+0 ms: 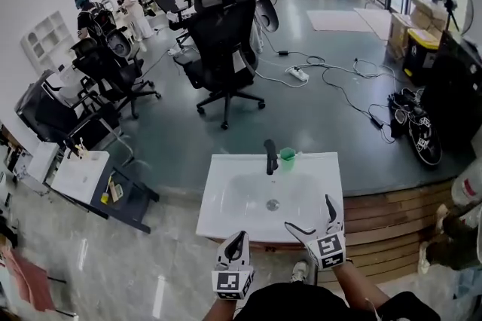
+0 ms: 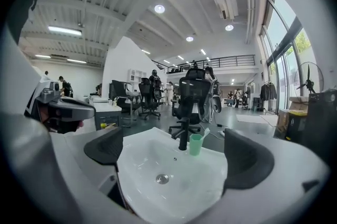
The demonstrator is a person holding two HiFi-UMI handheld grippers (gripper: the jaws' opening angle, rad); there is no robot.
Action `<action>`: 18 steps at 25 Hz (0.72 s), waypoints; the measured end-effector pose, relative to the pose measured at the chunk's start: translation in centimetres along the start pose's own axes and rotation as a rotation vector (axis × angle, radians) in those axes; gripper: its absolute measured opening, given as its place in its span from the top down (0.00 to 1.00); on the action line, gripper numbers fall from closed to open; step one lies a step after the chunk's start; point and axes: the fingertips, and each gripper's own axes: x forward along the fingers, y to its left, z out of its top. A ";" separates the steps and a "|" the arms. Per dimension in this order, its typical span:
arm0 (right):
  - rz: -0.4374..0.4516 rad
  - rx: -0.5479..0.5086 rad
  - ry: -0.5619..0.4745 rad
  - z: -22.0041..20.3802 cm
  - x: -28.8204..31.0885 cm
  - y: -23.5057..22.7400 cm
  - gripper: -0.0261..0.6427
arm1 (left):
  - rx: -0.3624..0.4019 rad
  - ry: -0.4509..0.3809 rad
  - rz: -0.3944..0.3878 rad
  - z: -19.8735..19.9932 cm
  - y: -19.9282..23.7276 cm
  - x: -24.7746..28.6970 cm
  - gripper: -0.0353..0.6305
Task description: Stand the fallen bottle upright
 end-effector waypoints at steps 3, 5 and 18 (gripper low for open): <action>-0.009 0.006 0.033 -0.6 1.9 -2.4 0.07 | 0.022 -0.013 -0.013 0.8 0.3 3.1 0.92; -0.012 0.013 0.045 -0.6 3.1 -3.6 0.07 | 0.027 -0.006 -0.022 1.0 0.3 5.0 0.92; -0.023 0.084 0.097 -1.5 7.6 -9.5 0.07 | -0.010 0.021 -0.145 2.2 -1.0 14.3 0.92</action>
